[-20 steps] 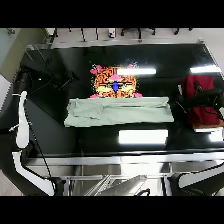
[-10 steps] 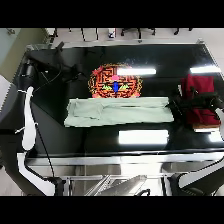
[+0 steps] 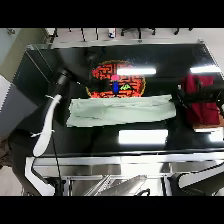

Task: Fold the shirts.

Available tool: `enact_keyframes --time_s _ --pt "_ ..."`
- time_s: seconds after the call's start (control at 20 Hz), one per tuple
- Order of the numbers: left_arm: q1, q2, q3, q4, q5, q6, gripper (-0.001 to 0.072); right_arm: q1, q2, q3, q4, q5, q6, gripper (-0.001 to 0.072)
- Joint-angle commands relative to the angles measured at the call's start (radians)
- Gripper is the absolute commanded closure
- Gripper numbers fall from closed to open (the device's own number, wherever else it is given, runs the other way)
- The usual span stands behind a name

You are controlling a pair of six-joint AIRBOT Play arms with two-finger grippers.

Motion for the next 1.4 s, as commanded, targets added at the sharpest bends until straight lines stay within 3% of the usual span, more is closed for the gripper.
enact_keyframes --time_s 0.0,0.2,0.5,0.65,0.9,1.05,1.35 --pt "-0.122 -0.051 -0.134 0.000 -0.212 0.002 0.0688 0.000 0.109 0.118 0.052 -0.150 0.021 0.0688" --pt "-0.217 -0.223 -0.035 -0.059 -0.262 0.000 0.0688 0.014 0.219 0.244 0.152 -0.249 0.076 0.0688" --pt "-0.296 -0.431 0.229 -0.089 -0.256 -0.129 0.0688 0.120 0.320 0.311 0.193 -0.269 0.136 0.0688" --pt "-0.315 -0.444 0.227 -0.093 -0.268 -0.154 0.0689 0.178 0.313 0.311 0.188 -0.279 0.148 0.0688" --pt "-0.254 -0.365 0.194 -0.160 -0.183 -0.149 0.0688 0.203 0.307 0.311 0.181 -0.286 0.167 0.0688" --pt "-0.193 -0.246 0.205 -0.159 -0.115 -0.103 0.0688 0.206 0.305 0.311 0.182 -0.286 0.201 0.0688" --pt "0.107 0.136 0.205 -0.155 0.182 -0.029 0.0688 0.344 0.276 0.310 0.182 -0.232 0.241 0.0688"
